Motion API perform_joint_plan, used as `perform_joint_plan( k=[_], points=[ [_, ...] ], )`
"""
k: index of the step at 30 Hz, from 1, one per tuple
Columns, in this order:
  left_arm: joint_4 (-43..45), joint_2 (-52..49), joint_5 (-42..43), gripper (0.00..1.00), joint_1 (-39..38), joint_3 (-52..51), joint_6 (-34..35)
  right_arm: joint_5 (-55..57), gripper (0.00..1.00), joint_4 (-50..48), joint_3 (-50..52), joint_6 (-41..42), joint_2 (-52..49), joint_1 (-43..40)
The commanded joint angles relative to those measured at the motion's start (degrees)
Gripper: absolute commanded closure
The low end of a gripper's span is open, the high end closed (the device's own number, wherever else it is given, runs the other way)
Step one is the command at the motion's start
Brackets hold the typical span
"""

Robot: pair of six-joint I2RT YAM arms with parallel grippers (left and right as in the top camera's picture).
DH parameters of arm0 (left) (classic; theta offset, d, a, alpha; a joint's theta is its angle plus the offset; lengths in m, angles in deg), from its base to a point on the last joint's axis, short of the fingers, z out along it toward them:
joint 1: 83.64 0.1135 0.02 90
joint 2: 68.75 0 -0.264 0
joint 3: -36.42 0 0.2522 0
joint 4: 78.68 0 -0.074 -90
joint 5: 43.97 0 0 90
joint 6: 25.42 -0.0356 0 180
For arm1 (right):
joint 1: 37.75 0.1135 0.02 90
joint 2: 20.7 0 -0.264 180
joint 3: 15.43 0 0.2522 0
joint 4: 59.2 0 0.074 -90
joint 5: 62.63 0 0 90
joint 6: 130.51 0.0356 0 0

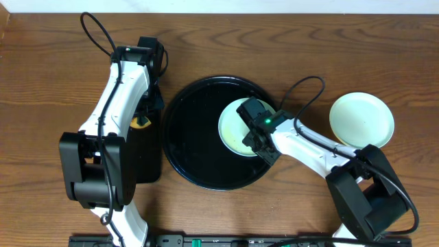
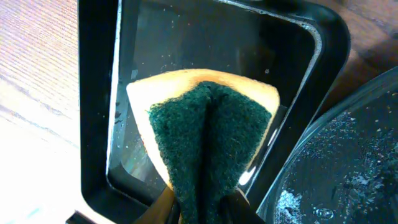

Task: Clean dirty plates on tray and stack at the side

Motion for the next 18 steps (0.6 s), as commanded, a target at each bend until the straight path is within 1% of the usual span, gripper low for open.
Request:
perform_joint_plan(
  k=[1, 2, 4, 6, 10, 12, 15, 18],
  points=[
    [0.2, 0.4, 0.6, 0.83, 0.3, 0.7, -0.5, 1.2, 0.83, -0.9, 0.6, 2.8, -0.6, 0.0],
    [0.2, 0.4, 0.6, 0.83, 0.3, 0.7, -0.5, 1.7, 0.99, -0.9, 0.7, 2.8, -0.6, 0.0],
    [0.2, 0.4, 0.6, 0.83, 0.3, 0.7, -0.6, 3.6, 0.99, -1.1, 0.7, 2.2, -0.6, -0.1],
    [0.1, 0.4, 0.6, 0.83, 0.3, 0.7, -0.6, 5.6, 0.99, -1.8, 0.9, -0.8, -0.6, -0.1],
    [-0.1, 0.4, 0.6, 0.83, 0.3, 0.7, -0.6, 8.7, 0.98, -4.8, 0.9, -17.3, -0.6, 0.0],
    [0.0, 0.4, 0.6, 0.83, 0.3, 0.7, -0.6, 9.5, 0.98, -4.7, 0.7, -21.8, -0.5, 0.0],
    [0.0, 0.4, 0.6, 0.83, 0.3, 0.7, -0.6, 10.3, 0.98, -4.5, 0.6, -24.5, -0.3, 0.0],
    [-0.1, 0.4, 0.8, 0.83, 0.3, 0.7, -0.6, 13.7, 0.98, -4.2, 0.6, -26.5, 0.0, 0.0]
  ],
)
